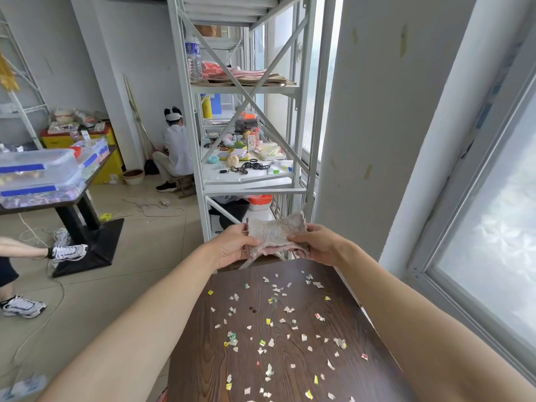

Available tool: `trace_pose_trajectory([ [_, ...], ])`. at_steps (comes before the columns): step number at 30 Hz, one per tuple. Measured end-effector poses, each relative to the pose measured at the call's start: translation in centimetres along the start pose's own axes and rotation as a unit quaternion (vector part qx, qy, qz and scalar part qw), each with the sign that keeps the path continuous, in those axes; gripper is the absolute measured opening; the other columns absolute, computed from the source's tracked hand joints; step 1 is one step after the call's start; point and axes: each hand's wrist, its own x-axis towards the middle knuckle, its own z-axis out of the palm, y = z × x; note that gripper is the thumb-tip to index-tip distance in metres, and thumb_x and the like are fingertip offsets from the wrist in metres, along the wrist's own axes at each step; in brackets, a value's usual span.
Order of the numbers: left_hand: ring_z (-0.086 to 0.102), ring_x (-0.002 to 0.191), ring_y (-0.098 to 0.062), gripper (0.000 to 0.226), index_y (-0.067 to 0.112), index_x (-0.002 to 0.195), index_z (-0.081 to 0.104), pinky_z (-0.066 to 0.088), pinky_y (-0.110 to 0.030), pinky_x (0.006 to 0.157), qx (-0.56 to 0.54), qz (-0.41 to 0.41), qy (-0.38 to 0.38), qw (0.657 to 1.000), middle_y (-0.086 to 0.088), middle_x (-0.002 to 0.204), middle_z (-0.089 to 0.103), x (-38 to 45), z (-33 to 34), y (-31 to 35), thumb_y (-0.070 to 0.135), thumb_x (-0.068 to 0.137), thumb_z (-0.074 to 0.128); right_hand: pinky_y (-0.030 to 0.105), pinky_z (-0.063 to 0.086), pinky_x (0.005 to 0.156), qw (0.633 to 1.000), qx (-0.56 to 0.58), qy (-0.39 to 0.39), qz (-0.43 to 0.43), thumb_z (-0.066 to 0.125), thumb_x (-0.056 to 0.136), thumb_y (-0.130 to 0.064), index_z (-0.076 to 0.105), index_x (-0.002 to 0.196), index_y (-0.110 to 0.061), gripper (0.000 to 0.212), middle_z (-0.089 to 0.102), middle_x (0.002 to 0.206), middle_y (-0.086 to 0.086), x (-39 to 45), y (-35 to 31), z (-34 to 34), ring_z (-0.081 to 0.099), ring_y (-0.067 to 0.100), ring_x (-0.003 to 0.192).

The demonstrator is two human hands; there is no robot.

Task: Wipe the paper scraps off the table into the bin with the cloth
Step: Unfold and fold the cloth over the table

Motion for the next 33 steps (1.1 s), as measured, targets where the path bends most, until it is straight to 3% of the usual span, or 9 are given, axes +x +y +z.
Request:
trace_pose_trajectory([
  [6, 0.071, 0.063, -0.02, 0.033, 0.004, 0.096, 0.06, 0.06, -0.025, 0.056, -0.127, 0.027, -0.001, 0.992, -0.02, 0.09, 0.064, -0.2, -0.4, 0.5, -0.022, 0.085, 0.042, 0.019, 0.049, 0.047, 0.999, 0.019, -0.009, -0.033, 0.04, 0.091, 0.016, 0.065, 0.088, 0.002, 0.028, 0.066, 0.08, 0.019, -0.7, -0.4, -0.7, 0.065, 0.015, 0.056],
  [9, 0.07, 0.072, -0.023, 0.023, -0.002, 0.086, 0.062, 0.06, -0.026, 0.057, -0.156, 0.027, 0.007, 0.987, -0.023, 0.095, 0.063, -0.2, -0.3, 0.7, -0.012, 0.091, 0.042, 0.017, 0.051, 0.044, 0.998, 0.044, -0.001, -0.035, 0.036, 0.094, 0.013, 0.066, 0.091, 0.001, 0.032, 0.066, 0.084, 0.02, -0.9, -0.7, -0.7, 0.066, 0.013, 0.055],
  [12, 0.062, 0.09, -0.027, 0.029, -0.005, 0.088, 0.065, 0.06, -0.03, 0.069, -0.157, 0.013, -0.01, 0.987, -0.022, 0.103, 0.061, 0.1, -0.8, 0.7, 0.009, 0.094, 0.04, 0.023, 0.058, 0.066, 0.998, 0.057, -0.006, -0.03, 0.043, 0.093, 0.004, 0.067, 0.095, 0.004, 0.024, 0.062, 0.108, 0.023, -0.8, -0.7, -0.8, 0.066, 0.021, 0.08],
  [16, 0.057, 0.096, -0.024, 0.011, 0.001, 0.095, 0.063, 0.054, -0.029, 0.082, -0.071, 0.036, -0.024, 0.997, -0.018, 0.107, 0.058, -0.2, -0.6, 0.8, -0.001, 0.087, 0.056, 0.039, 0.049, 0.087, 1.0, 0.023, -0.008, 0.005, 0.04, 0.086, -0.021, 0.071, 0.104, -0.005, 0.039, 0.058, 0.116, 0.016, -0.6, -0.4, -1.5, 0.052, 0.028, 0.099],
  [20, 0.051, 0.103, -0.025, 0.044, 0.008, 0.113, 0.058, 0.046, -0.033, 0.091, -0.01, 0.048, -0.04, 0.998, -0.015, 0.113, 0.049, -0.4, -0.1, 1.0, -0.018, 0.078, 0.051, 0.034, 0.05, 0.08, 0.993, -0.119, 0.005, 0.013, 0.058, 0.08, -0.065, 0.065, 0.116, -0.013, 0.063, 0.062, 0.108, 0.009, 0.0, -0.2, -0.7, 0.057, 0.021, 0.089],
  [24, 0.048, 0.102, -0.027, 0.054, 0.008, 0.12, 0.057, 0.045, -0.032, 0.086, -0.03, 0.055, -0.038, 0.997, -0.016, 0.112, 0.046, -0.2, 0.9, 1.4, -0.021, 0.074, 0.049, 0.028, 0.049, 0.062, 0.977, -0.21, -0.013, 0.026, 0.075, 0.073, -0.05, 0.068, 0.103, -0.005, 0.055, 0.066, 0.087, 0.01, 0.4, 0.3, 0.3, 0.061, 0.019, 0.069],
  [27, 0.054, 0.095, -0.024, 0.055, 0.005, 0.125, 0.05, 0.05, -0.028, 0.079, -0.07, 0.079, 0.034, 0.994, -0.016, 0.108, 0.05, -0.1, 1.4, 1.3, -0.022, 0.077, 0.047, 0.038, 0.052, 0.09, 0.984, -0.176, -0.014, 0.029, 0.078, 0.074, -0.034, 0.071, 0.103, -0.004, 0.043, 0.072, 0.103, 0.011, 0.8, 0.6, 0.4, 0.067, 0.025, 0.095],
  [30, 0.062, 0.104, -0.029, 0.049, 0.007, 0.13, 0.042, 0.053, -0.035, 0.091, -0.094, 0.073, 0.086, 0.989, -0.019, 0.117, 0.057, 0.0, 1.6, 0.6, -0.005, 0.086, 0.058, 0.036, 0.053, 0.088, 0.994, -0.106, 0.025, 0.01, 0.072, 0.083, -0.017, 0.066, 0.111, 0.001, 0.034, 0.07, 0.108, 0.012, 1.1, 0.9, 0.8, 0.065, 0.025, 0.102],
  [33, 0.063, 0.106, -0.029, 0.048, 0.018, 0.131, 0.038, 0.052, -0.043, 0.093, -0.043, 0.022, 0.051, 0.998, -0.018, 0.124, 0.058, -0.4, 2.3, -0.2, 0.02, 0.09, 0.062, 0.039, 0.052, 0.093, 0.997, -0.055, 0.055, -0.005, 0.066, 0.086, -0.008, 0.065, 0.109, -0.001, 0.024, 0.068, 0.111, 0.014, 1.3, 1.2, 1.6, 0.064, 0.027, 0.105],
])
